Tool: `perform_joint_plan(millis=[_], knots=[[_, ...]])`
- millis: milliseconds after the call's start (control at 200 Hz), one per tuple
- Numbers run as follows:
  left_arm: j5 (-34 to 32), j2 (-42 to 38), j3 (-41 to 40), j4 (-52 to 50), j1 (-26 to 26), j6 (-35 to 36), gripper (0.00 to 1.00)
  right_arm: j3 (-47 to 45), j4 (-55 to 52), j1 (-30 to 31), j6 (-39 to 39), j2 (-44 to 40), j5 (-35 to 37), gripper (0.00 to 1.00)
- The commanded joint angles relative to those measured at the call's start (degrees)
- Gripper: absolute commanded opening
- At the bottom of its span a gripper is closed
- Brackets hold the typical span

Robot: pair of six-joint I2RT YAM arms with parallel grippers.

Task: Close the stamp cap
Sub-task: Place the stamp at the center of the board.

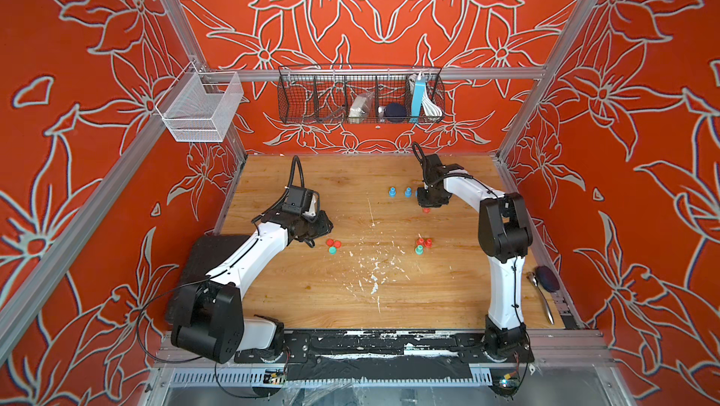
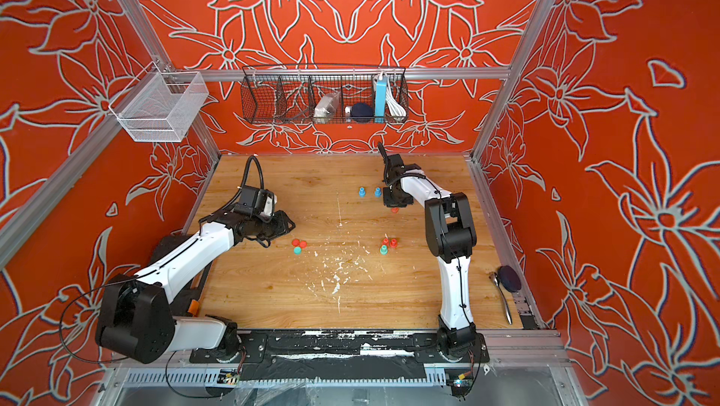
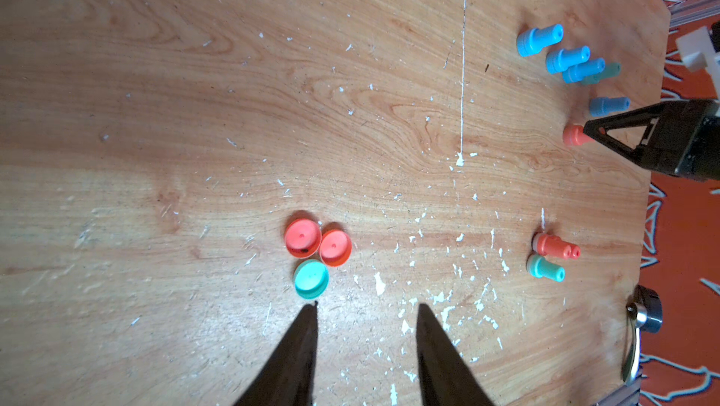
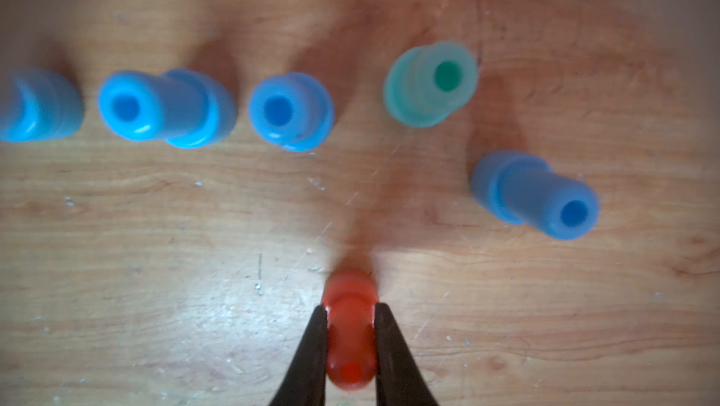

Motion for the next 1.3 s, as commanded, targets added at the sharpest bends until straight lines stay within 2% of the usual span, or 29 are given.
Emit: perform_joint_plan(millis=[0, 290, 641, 1291], knots=[[0.37, -0.80, -0.72, 0.48, 0.39, 0.17, 0.42, -0.35, -3.54, -1.50, -1.29, 4.99, 1.95, 0.08], [0.29, -0.85, -0.74, 0.29, 0.46, 0.22, 0.42, 6.05, -6.26, -2.66, -2.51, 8.43, 2.52, 0.08], [0.38, -0.60, -0.65, 0.40, 0.47, 0.08, 0.42, 6.72, -6.50, -2.79, -2.53, 7.19, 2.63, 0.10], [-0.48, -2.81, -0.43, -1.01, 0.47, 0.22, 0.43, 8.07, -8.22, -2.65, -2.88, 3.32, 2.59, 0.25]])
